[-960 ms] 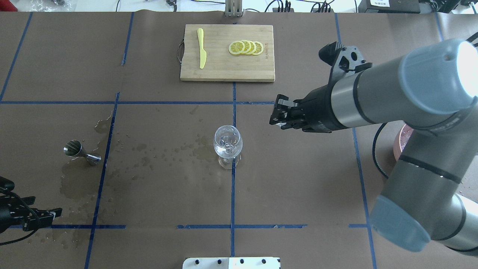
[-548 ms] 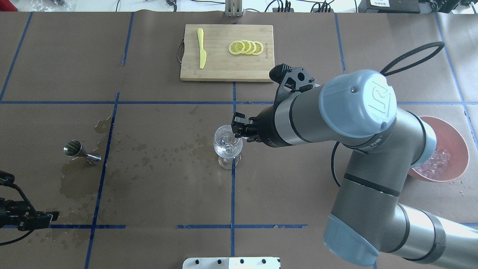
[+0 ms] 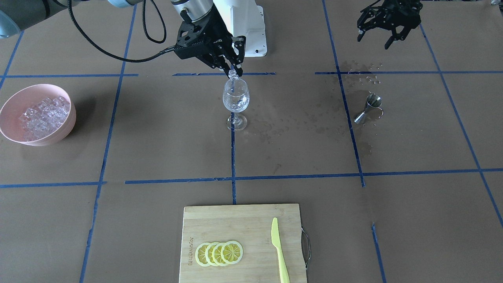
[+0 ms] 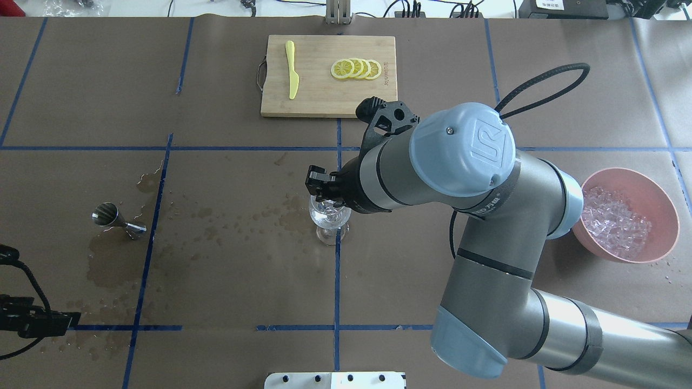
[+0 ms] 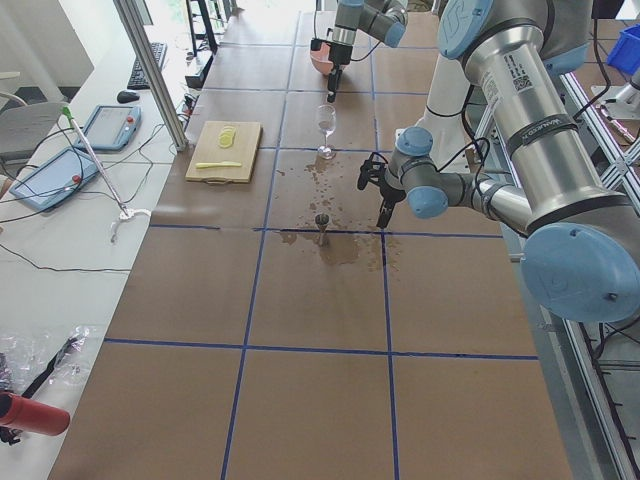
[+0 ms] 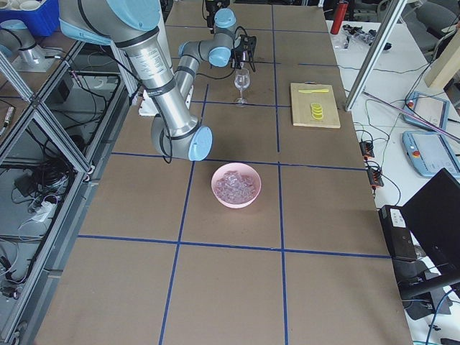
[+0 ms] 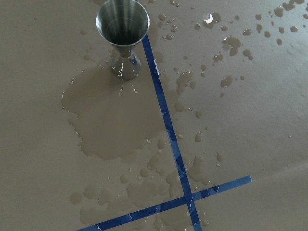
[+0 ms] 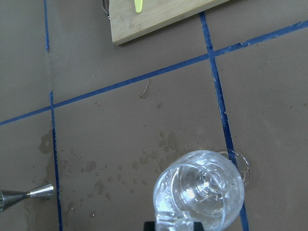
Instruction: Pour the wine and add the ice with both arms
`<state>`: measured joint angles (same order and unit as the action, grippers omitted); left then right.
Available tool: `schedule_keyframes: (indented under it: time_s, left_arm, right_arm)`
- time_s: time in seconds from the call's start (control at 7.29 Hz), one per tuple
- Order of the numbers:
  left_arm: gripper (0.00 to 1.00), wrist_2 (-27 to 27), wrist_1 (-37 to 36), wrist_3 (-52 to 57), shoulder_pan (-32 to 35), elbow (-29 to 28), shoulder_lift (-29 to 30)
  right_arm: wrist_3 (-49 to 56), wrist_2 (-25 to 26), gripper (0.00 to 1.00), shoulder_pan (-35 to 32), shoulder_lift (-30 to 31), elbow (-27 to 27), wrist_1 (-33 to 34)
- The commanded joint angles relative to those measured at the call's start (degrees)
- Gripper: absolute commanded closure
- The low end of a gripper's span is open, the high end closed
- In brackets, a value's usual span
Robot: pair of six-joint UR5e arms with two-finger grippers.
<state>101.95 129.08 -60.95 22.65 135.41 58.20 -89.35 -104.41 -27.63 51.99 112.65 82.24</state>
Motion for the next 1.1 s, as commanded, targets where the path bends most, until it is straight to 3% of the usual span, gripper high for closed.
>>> schedule_keyframes:
  time_s: [0.0, 0.14, 0.41, 0.69, 0.96]
  left_arm:
    - [0.0, 3.3, -0.9, 0.1, 1.9, 1.2, 0.0]
    - [0.0, 4.2, -3.7, 0.3, 2.4, 3.3, 0.2]
    - [0.0, 6.1, -11.8, 0.5, 3.0, 8.8, 1.6]
    - [0.0, 13.8, -15.9, 9.1, 13.2, 9.8, 4.9]
    - [0.0, 16.0, -16.1, 20.0, 23.6, 8.5, 6.7]
  right_arm:
    - [-2.2, 0.0, 0.42, 0.0, -0.2, -0.1, -0.1]
    - [-2.3, 0.1, 0.04, 0.0, -0.2, -0.1, -0.1]
    - [-2.4, 0.1, 0.01, -0.1, -0.2, -0.1, 0.0]
    - [-2.2, -0.3, 0.0, -1.2, -0.1, 1.1, 1.3]
    - [-1.1, -1.1, 0.0, -3.9, 0.4, 6.6, 9.1]
